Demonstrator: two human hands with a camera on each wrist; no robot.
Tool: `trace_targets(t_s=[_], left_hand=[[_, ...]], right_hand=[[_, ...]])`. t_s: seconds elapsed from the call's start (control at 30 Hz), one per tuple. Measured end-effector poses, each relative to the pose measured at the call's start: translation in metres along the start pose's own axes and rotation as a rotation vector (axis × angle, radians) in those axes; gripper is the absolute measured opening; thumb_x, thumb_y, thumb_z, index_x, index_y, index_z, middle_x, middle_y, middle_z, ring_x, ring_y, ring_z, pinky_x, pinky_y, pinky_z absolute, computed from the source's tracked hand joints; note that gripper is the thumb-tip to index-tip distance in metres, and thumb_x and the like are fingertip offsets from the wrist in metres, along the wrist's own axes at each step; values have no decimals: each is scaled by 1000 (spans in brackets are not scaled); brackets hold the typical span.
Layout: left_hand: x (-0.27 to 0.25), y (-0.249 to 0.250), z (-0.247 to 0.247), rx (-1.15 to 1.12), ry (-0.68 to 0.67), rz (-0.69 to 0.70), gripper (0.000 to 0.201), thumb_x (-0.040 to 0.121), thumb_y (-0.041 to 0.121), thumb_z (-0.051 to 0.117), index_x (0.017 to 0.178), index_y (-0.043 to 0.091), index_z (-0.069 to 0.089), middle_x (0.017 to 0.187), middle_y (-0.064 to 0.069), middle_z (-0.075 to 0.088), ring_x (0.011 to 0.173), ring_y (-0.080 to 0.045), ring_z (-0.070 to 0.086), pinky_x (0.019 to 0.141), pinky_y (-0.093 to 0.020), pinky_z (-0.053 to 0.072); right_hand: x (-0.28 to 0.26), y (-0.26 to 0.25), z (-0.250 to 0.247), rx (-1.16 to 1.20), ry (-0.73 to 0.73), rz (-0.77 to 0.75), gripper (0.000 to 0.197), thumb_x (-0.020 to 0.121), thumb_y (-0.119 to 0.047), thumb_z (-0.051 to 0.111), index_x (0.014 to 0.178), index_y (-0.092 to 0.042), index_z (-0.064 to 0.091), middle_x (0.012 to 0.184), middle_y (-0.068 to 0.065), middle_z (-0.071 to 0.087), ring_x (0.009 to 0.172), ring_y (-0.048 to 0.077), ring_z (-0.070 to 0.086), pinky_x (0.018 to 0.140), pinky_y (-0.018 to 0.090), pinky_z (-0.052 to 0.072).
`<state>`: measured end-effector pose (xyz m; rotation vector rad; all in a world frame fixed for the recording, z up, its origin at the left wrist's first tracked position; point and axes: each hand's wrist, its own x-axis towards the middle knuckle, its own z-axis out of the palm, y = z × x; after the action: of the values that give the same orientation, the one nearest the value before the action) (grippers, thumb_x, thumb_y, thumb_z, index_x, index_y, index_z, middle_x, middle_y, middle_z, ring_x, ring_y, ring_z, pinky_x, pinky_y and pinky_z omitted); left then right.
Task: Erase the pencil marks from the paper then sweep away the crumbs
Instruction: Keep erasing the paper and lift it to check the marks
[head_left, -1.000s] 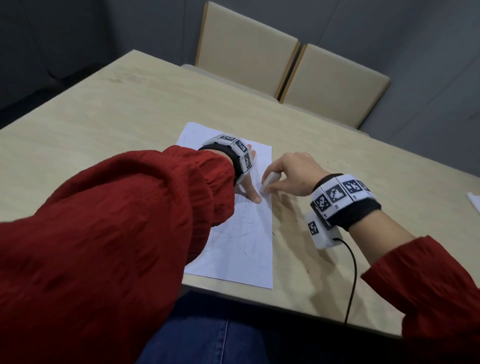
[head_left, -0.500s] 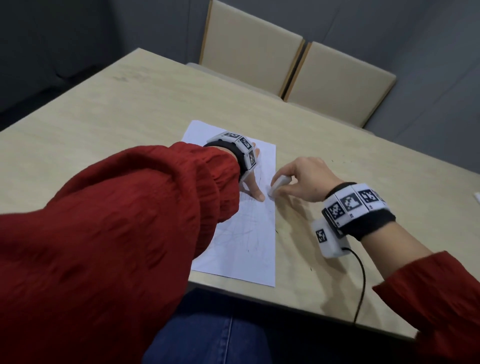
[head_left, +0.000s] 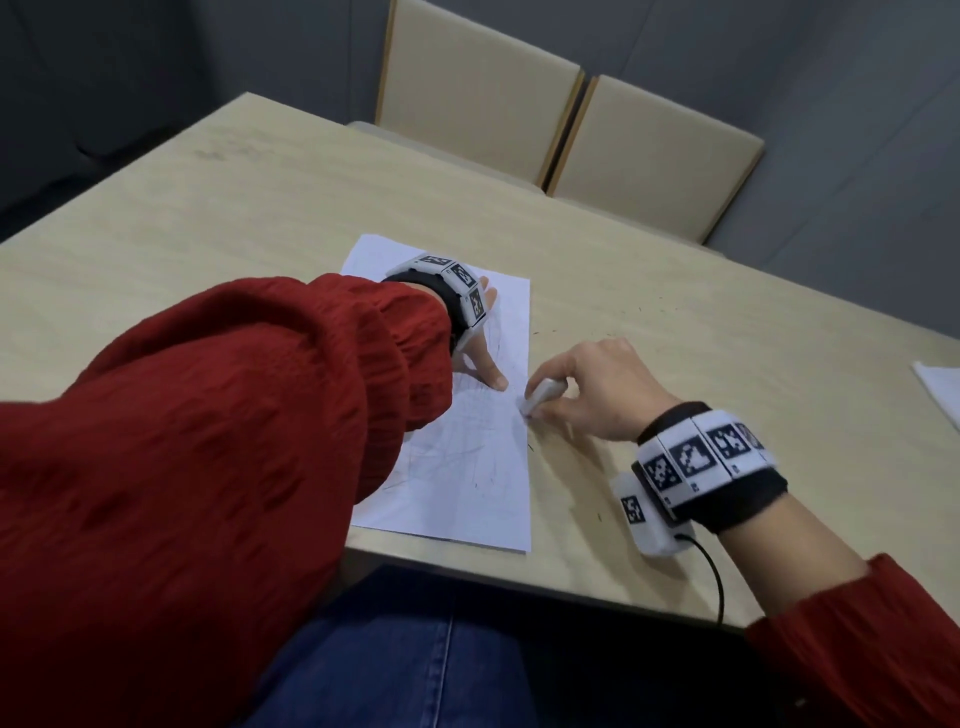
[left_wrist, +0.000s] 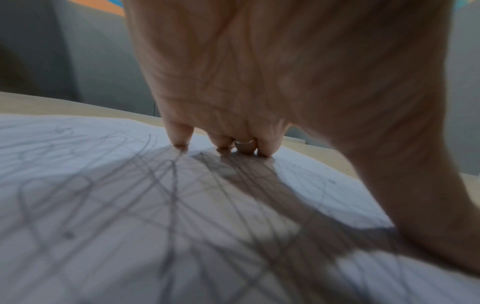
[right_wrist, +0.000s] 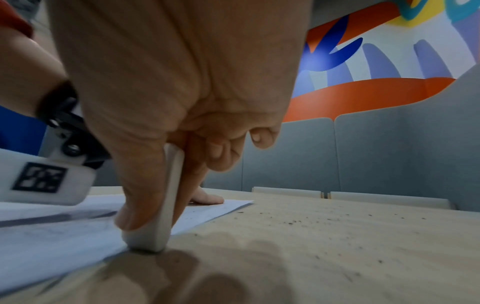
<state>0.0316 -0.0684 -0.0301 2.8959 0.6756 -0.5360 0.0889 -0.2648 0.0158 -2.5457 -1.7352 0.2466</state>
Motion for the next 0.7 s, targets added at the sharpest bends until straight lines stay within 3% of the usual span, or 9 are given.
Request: trace_targets(t_s=[0.13,0.3,0.4,0.47,0.6,0.67,0.7], left_hand=[[1,0,0,6,5,0,144,47,88,64,151,8,5,157,-12,11,141,-33,19,111,-48,25],[-8,5,-9,-14,-10,-19,131,53,81,68,147,5,19,153,-13,17,139,-34,24,109,-47,31],[-10,5,-8,-8,-24,-25,134,55,83,65,151,6,12,158,-14,10,143,-34,19,112,-48,28],[-13,6,-9,5,-25,-30,134,58,85,62,154,9,7,162,-10,3,145,-32,18,115,-47,26],[-18,8,-17,11,-41,1,114,58,83,65,142,10,39,142,-8,44,123,-31,49,102,-44,42],[-22,13,-25,63,-28,28,108,59,76,72,142,13,41,132,-6,53,118,-30,53,99,-42,45],[-23,19,-28,83,-18,51,106,63,69,76,145,14,38,135,-6,51,123,-29,50,101,-41,44]], right_hand=[[-21,-5,0,-66,-41,-38,11,79,-37,69,90,-39,73,82,-17,71,77,13,56,88,31,33],[-22,-3,-5,11,-95,2,12,79,-39,71,90,-34,69,67,-23,56,73,8,50,76,27,31],[-26,-12,10,139,-93,-43,16,83,-37,66,99,-34,66,91,-16,67,93,14,59,87,33,41],[-29,-14,16,150,-103,-76,17,86,-36,61,103,-35,63,106,-15,68,104,16,59,97,37,38],[-33,2,6,-1,-96,3,7,86,-36,59,92,-38,56,102,-22,69,101,9,60,94,32,28],[-33,14,1,-32,-112,71,5,85,-34,61,87,-36,57,95,-19,69,95,11,60,91,32,31],[-32,19,-1,-12,-115,106,5,83,-31,62,85,-34,59,94,-17,68,93,12,60,89,33,36]])
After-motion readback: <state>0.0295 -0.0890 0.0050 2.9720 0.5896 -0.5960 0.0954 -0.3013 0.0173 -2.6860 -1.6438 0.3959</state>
